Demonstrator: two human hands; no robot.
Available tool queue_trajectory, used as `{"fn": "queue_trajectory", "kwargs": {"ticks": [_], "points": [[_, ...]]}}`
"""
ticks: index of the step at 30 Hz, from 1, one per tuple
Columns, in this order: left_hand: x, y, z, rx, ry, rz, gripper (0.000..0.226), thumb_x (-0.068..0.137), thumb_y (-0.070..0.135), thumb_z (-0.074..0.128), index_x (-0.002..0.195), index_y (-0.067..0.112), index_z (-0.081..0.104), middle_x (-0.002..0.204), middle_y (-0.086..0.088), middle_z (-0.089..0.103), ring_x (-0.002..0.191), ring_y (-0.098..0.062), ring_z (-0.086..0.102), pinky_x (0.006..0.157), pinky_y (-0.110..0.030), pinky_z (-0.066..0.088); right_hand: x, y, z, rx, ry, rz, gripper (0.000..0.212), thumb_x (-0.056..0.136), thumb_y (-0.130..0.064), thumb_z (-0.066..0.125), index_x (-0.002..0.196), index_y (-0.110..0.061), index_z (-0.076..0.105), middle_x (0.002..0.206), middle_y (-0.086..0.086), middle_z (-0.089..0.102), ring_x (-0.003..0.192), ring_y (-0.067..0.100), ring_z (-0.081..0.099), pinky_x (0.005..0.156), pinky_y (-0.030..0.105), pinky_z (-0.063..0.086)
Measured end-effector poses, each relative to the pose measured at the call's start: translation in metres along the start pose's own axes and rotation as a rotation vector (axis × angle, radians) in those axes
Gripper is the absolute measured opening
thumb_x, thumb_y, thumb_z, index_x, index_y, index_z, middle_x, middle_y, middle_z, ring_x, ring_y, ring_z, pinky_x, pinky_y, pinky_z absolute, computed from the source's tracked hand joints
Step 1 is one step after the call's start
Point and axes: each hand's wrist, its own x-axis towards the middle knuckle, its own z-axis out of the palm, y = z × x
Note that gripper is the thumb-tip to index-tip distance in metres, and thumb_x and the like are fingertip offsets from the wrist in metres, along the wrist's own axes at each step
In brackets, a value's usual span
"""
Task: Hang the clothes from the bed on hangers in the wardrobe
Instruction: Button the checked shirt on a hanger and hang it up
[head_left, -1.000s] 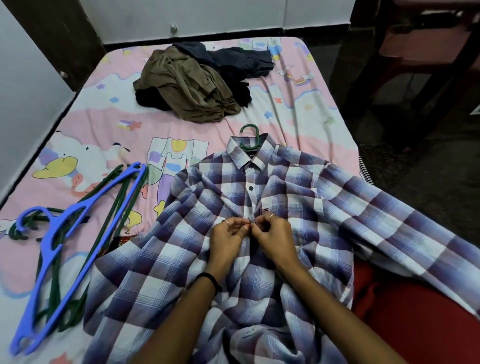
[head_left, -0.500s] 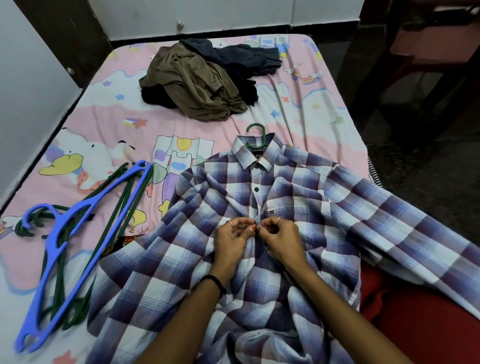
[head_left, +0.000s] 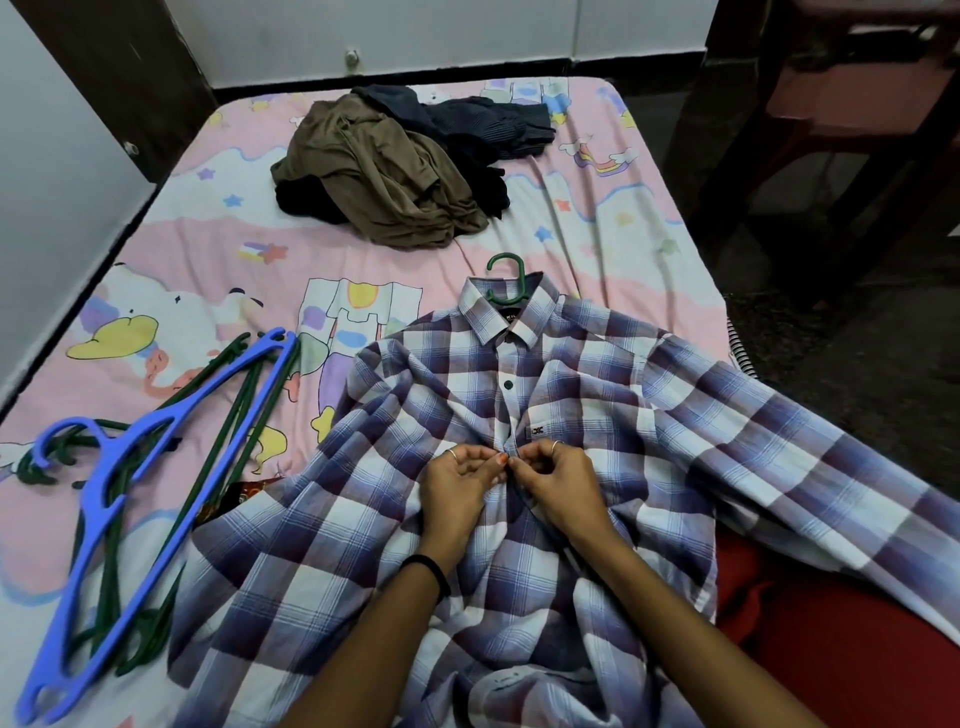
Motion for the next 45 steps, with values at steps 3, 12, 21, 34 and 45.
{"fn": "queue_trajectory", "kwargs": {"ticks": [3, 12, 21, 34, 45], "points": [[0.0, 0.0, 0.0, 0.026, -0.012, -0.017, 0.006, 0.085, 0.001, 0.068, 0.08, 0.0, 0.067, 0.076, -0.014, 0.071, 0.065, -0.013, 0.069, 0.063, -0.018, 0.055, 0.0, 0.001, 0.001, 0.002, 0.014, 0.0, 0.01, 0.085, -0.019, 0.071, 0.078, -0.022, 0.065, 0.069, 0.001, 0.067, 0.06, 0.01, 0.058, 0.06, 0.028, 0.049], [-0.001, 0.001, -0.001, 0.095, -0.039, -0.004, 0.007, 0.087, 0.004, 0.066, 0.081, 0.003, 0.067, 0.079, -0.013, 0.071, 0.073, -0.017, 0.07, 0.073, -0.026, 0.058, -0.002, 0.0, 0.002, -0.06, 0.038, -0.045, 0.006, 0.085, -0.018, 0.071, 0.082, -0.015, 0.066, 0.065, -0.004, 0.064, 0.054, -0.002, 0.055, 0.056, 0.014, 0.044], [-0.004, 0.002, 0.002, 0.2, -0.018, 0.077, 0.02, 0.089, -0.001, 0.062, 0.077, 0.014, 0.064, 0.079, -0.011, 0.07, 0.077, -0.022, 0.069, 0.076, -0.03, 0.058, -0.002, 0.002, 0.001, -0.035, 0.017, -0.065, 0.008, 0.088, -0.018, 0.065, 0.083, -0.015, 0.069, 0.069, -0.003, 0.069, 0.061, 0.005, 0.061, 0.062, 0.02, 0.049], [0.0, 0.002, 0.002, 0.074, -0.038, -0.039, 0.014, 0.088, -0.001, 0.062, 0.078, 0.008, 0.065, 0.074, -0.009, 0.068, 0.062, -0.011, 0.063, 0.059, -0.014, 0.05, 0.008, 0.0, -0.003, -0.019, -0.104, -0.072, 0.018, 0.093, -0.004, 0.057, 0.081, -0.017, 0.062, 0.066, -0.008, 0.061, 0.055, -0.006, 0.053, 0.062, 0.013, 0.043], [-0.003, 0.008, 0.0, 0.072, -0.11, -0.03, 0.013, 0.09, -0.002, 0.06, 0.082, 0.008, 0.065, 0.081, -0.011, 0.068, 0.073, -0.014, 0.066, 0.067, -0.016, 0.054, 0.007, -0.004, -0.002, -0.243, -0.073, -0.07, 0.005, 0.089, -0.017, 0.062, 0.084, -0.018, 0.062, 0.072, -0.006, 0.066, 0.066, 0.011, 0.061, 0.07, 0.028, 0.052]]}}
